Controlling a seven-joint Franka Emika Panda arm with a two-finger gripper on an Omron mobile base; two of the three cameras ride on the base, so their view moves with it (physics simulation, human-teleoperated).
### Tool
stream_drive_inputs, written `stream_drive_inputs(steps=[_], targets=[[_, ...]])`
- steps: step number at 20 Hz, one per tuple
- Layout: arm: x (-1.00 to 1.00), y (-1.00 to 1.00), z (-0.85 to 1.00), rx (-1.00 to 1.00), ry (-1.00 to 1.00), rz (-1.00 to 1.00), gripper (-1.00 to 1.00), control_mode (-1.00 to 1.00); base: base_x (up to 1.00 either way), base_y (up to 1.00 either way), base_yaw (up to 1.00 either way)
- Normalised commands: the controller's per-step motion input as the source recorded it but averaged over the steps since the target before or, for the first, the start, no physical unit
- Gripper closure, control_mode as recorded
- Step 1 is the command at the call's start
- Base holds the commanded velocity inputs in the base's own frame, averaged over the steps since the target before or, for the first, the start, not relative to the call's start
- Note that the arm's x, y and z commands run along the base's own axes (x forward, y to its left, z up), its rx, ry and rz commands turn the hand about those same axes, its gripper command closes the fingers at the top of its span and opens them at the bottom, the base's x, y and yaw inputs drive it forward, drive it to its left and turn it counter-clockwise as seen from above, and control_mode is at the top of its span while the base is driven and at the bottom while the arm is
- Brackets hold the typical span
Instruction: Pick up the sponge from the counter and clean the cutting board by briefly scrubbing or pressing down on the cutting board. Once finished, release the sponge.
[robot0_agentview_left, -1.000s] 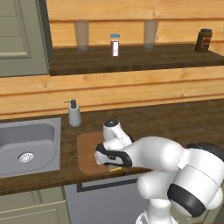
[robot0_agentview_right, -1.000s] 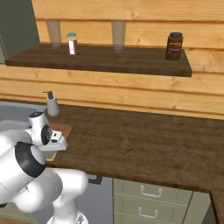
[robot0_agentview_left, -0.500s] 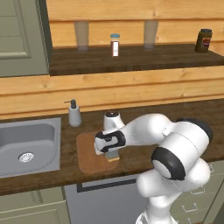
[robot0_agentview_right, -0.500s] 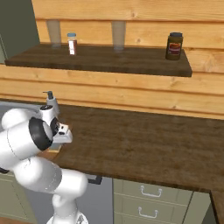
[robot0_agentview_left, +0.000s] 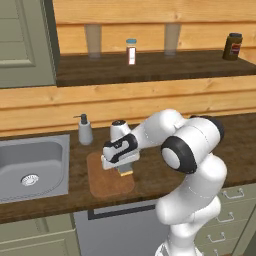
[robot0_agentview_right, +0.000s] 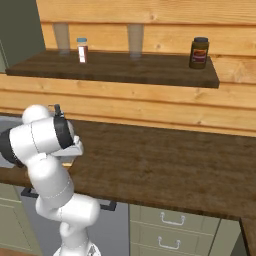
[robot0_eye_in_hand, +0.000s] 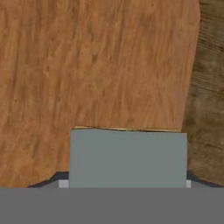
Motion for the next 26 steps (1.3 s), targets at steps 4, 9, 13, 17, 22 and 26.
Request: stream_drive_inputs(steps=[4, 9, 13, 17, 22, 26], targets=[[0.06, 0.82, -0.5, -0.13, 0.02, 0.0, 1.0, -1.0, 0.0, 0.0, 0.0], [0.01, 0.69, -0.08, -0.02, 0.0, 0.0, 1.0, -1.0, 0.0, 0.0, 0.0], [-0.09, 0.6, -0.11, 0.0, 0.0, 0.0, 1.0, -1.0, 0.0, 0.0, 0.0], [-0.7, 0.2, -0.36, 0.06, -0.08, 0.0, 1.0, -1.0, 0.0, 0.0, 0.0], [-0.24, 0.29, -0.33, 0.09, -0.1, 0.0, 1.0, -1.0, 0.0, 0.0, 0.0], [-0.03, 0.47, -0.23, 0.15, -0.17, 0.0, 1.0, -1.0, 0.0, 0.0, 0.0]])
